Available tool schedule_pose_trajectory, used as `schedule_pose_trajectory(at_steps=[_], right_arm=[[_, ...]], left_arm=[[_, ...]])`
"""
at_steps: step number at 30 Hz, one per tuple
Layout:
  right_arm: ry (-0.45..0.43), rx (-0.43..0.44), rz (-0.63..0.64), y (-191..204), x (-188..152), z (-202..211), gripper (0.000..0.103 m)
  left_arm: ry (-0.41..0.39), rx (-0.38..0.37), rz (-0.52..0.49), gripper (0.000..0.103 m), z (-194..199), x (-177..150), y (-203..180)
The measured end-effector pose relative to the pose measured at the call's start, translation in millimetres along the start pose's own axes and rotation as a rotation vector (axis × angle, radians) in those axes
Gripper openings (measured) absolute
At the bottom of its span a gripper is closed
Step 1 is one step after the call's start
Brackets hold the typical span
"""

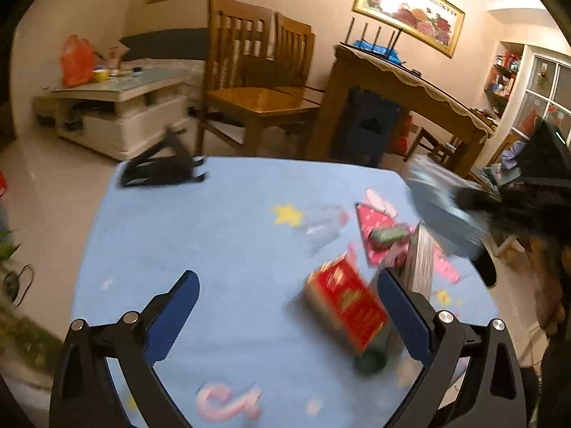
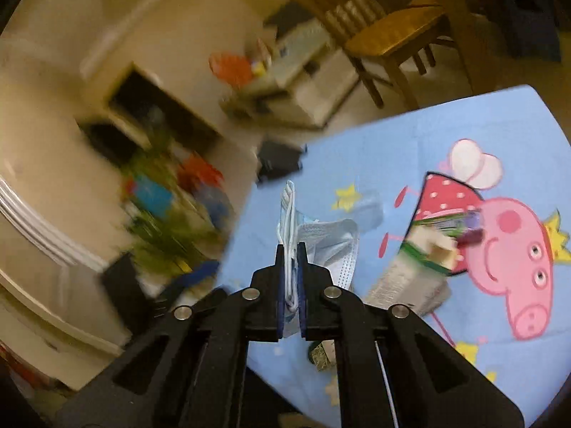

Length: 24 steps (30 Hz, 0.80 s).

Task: Collect trash
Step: 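Grasp the face mask with the right tool while the left tool grasps the clear cup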

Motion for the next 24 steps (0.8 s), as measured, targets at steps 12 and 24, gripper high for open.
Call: schedule_pose_trajectory(at_steps=[12, 24], right_arm=[[-0.17, 0.053, -0.11, -68.3, 2.3, 101.9, 0.006], [-0.2, 0.111, -0.17, -101.6, -7.6, 100.9, 0.006]], left_arm=[[0.197, 0.256, 0.01, 0.089, -137.4, 46.0, -76.6], [0.412, 0.255, 0.1, 0.041, -185.3, 33.3, -73.8]])
Point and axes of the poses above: each gripper's, at about its wrist camera, not at the fingertips, and z roughly against the way its jaws point, y to its left, x to its top, the point moved 6 cm from there along -z, roughly the way its jaws point, and after that the axes turned 2 degrees about x, right-handed, at the moved point
